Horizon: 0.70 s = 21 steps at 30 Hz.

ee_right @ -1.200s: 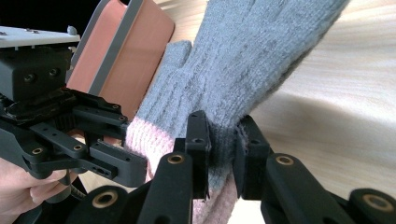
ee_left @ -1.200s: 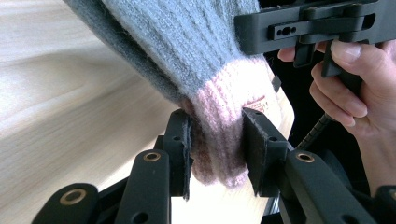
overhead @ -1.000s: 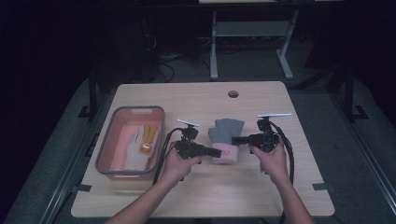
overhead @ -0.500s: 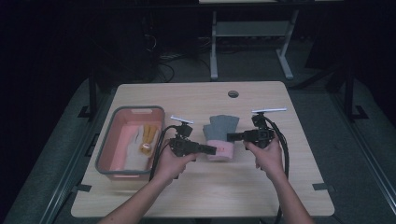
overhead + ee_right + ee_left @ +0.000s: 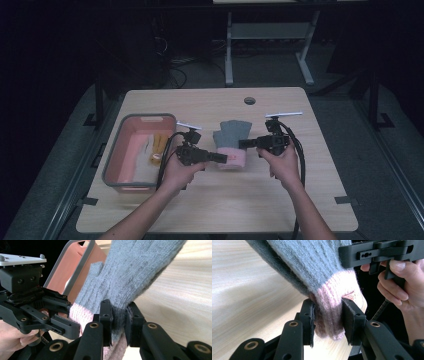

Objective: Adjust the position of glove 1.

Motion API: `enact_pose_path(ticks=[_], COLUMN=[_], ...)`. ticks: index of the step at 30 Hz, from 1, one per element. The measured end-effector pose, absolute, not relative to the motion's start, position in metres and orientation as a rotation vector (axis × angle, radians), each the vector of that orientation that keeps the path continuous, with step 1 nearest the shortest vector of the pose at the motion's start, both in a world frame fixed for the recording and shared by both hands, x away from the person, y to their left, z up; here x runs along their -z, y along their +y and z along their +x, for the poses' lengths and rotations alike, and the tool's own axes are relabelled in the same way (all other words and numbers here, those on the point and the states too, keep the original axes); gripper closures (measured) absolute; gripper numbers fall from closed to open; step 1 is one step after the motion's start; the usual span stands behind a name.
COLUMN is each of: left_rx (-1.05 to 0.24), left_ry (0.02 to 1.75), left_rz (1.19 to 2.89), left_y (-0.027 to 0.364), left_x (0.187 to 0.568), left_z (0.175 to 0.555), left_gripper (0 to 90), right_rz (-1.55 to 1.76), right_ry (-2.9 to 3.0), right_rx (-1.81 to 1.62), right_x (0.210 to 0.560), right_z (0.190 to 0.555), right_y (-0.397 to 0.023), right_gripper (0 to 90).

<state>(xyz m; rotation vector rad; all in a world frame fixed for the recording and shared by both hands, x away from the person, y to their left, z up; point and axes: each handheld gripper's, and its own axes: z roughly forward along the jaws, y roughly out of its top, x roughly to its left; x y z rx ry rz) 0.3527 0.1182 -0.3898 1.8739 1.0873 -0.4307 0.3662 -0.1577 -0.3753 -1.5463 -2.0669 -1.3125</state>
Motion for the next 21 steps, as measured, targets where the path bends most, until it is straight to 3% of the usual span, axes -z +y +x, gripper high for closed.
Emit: enact_pose_path(ticks=[21], left_rx=[0.409], left_ry=[1.091], left_rz=[1.858], left_y=[0.143], left_x=[0.379], left_z=[0.351], left_gripper=[64.9], right_rz=[-1.493], right_ry=[-2.093], right_rx=[1.312], right_x=[0.363], right_z=[0.372], right_y=[-0.135], right_gripper=[77.9])
